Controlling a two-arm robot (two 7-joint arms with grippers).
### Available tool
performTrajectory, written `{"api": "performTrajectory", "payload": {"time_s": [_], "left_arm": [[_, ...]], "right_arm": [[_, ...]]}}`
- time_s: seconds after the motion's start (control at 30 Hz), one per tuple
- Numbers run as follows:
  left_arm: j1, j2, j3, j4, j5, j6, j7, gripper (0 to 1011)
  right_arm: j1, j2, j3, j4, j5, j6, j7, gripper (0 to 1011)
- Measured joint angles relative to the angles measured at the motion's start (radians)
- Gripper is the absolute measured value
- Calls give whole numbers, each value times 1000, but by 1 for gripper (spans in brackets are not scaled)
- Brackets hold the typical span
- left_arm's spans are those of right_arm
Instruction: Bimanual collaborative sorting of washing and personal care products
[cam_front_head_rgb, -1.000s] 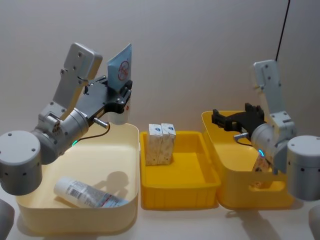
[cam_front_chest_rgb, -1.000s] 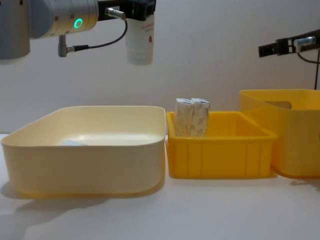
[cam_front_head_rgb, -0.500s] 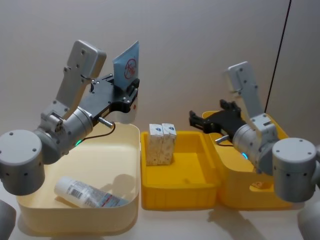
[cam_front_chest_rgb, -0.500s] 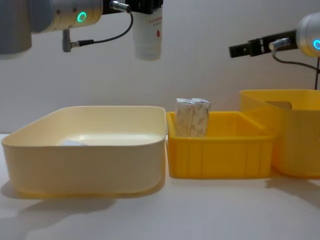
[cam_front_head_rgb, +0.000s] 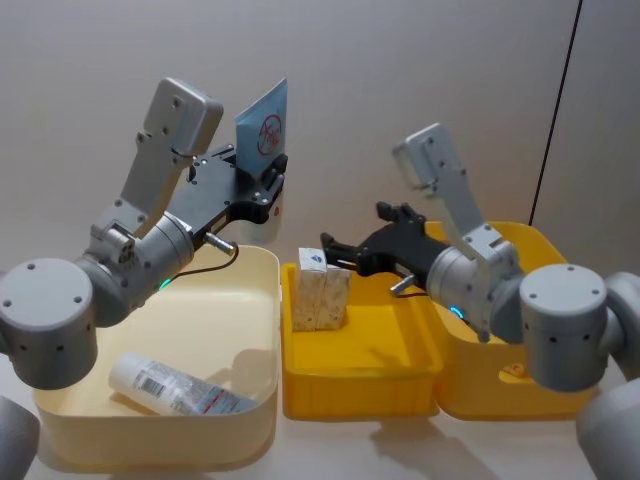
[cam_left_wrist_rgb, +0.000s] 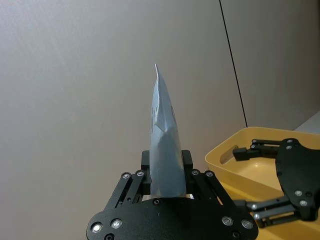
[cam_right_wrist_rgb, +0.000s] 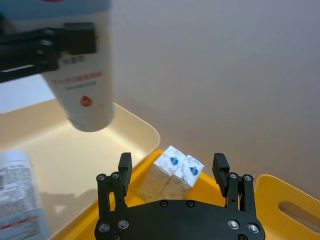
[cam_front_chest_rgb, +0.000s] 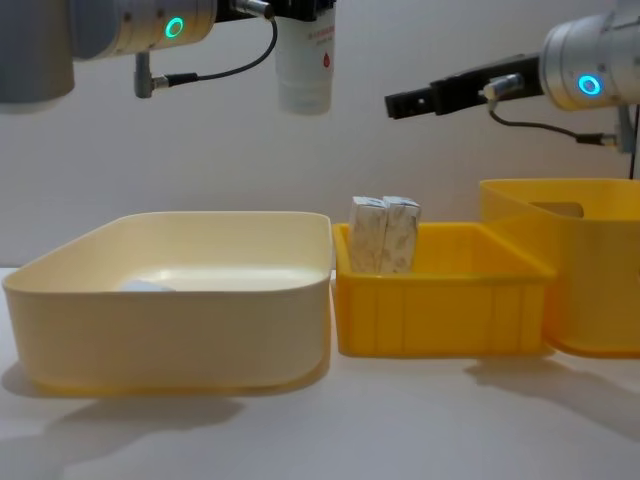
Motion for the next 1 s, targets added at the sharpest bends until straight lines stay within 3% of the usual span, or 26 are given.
{"api": "performTrajectory", "payload": {"time_s": [0.37,0.6,0.77,1.0], "left_arm": [[-1,-6,1,-1,19,0,9,335],[1,-9,-1,-2,28,3,11,335],[5,-11,-3,-5,33,9,12,335],[15,-12,-7,-15,38,17,12,336]], "right_arm": [[58,5,-51,39,42,10,147,1001],[131,-8,-80,109,80,0,259,1001],[170,-19,-91,149,94,-22,300,1001],[205,-36,-101,189,95,-57,295,1001]]}}
